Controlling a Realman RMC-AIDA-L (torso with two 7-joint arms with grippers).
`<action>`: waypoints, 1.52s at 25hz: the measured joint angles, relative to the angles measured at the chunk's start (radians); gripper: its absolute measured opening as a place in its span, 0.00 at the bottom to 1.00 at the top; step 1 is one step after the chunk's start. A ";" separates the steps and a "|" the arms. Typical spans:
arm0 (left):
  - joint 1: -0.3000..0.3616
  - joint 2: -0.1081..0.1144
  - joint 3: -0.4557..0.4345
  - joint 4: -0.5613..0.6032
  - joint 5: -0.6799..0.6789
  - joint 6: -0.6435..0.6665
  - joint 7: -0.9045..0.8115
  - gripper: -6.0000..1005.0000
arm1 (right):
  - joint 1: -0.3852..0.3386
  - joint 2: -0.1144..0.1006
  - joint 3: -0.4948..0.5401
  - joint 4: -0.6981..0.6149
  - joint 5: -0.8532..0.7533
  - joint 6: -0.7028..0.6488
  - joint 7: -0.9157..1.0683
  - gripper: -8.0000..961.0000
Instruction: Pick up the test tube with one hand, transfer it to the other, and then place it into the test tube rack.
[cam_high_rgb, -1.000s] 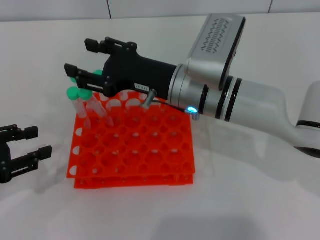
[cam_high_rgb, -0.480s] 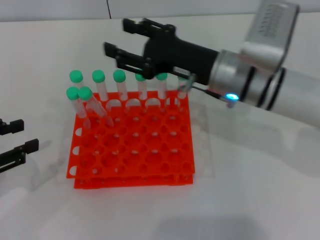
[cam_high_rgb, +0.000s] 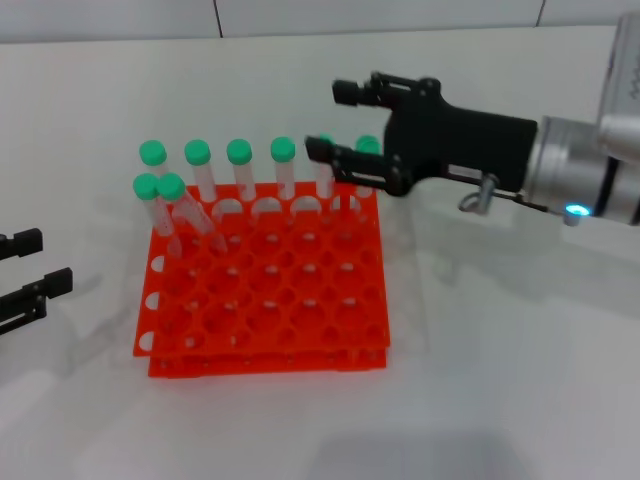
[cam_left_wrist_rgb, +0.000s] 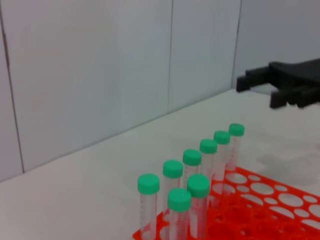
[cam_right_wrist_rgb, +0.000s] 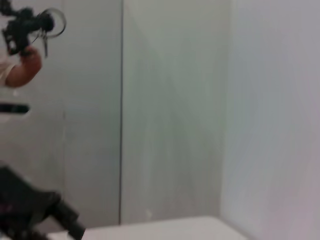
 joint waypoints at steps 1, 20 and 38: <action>0.000 0.000 0.000 0.000 0.000 0.000 0.000 0.56 | -0.002 0.000 0.023 -0.001 -0.036 -0.017 0.017 0.70; -0.020 0.033 0.001 0.016 -0.004 0.081 -0.069 0.56 | -0.038 -0.007 0.288 -0.194 -0.611 -0.299 0.417 0.69; -0.148 0.016 0.012 0.086 0.200 0.078 -0.220 0.56 | -0.054 0.004 0.375 -0.263 -0.769 -0.425 0.495 0.69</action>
